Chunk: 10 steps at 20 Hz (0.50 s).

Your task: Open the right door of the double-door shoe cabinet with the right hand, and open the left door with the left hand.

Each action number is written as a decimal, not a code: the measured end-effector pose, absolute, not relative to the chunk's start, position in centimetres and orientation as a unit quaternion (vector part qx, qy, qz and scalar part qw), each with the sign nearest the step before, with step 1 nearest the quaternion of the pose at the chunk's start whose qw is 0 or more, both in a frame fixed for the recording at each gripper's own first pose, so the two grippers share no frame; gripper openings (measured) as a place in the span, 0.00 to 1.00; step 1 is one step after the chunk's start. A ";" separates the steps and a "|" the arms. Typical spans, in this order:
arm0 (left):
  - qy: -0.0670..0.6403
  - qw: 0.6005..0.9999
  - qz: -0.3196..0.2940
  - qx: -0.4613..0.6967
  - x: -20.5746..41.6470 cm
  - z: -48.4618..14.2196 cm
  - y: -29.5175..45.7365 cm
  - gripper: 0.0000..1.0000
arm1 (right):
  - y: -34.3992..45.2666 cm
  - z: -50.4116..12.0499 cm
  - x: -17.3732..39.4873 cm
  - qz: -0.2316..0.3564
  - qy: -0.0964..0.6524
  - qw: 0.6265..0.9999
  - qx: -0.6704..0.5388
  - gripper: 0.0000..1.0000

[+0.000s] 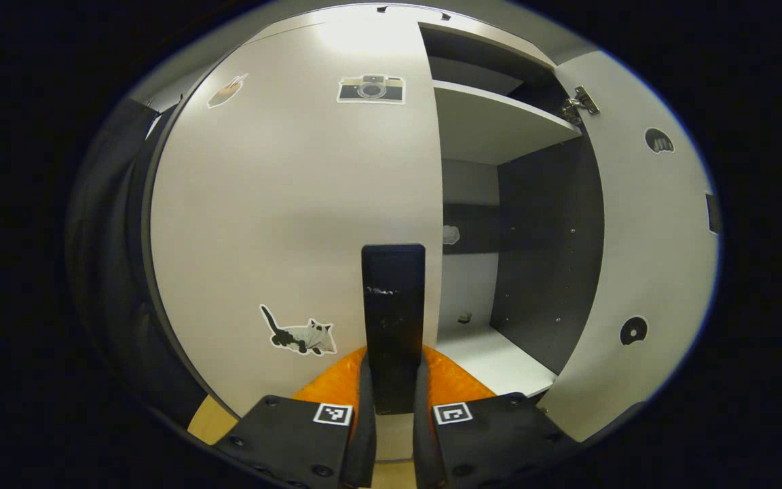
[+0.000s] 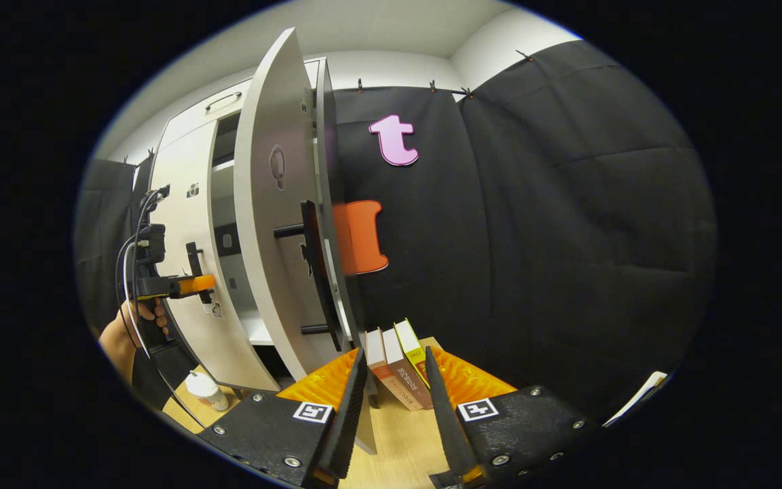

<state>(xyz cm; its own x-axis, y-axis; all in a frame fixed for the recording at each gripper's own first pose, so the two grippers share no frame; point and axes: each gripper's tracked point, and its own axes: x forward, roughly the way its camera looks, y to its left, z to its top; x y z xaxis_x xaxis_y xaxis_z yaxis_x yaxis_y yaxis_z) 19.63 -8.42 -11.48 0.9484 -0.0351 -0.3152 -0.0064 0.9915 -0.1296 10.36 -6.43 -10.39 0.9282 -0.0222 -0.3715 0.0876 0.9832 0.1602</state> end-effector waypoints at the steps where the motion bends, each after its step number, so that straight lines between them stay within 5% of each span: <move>1: 0.161 0.984 -0.008 -0.074 19.6 -11.5 -8.5 0.29 | -6.3 -10.4 10.2 -0.025 0.188 0.978 0.084 0.53; 10: 0.183 0.977 -0.014 -0.110 17.9 -11.1 -8.1 0.26 | -5.4 -10.7 9.8 0.009 0.197 0.978 0.070 0.53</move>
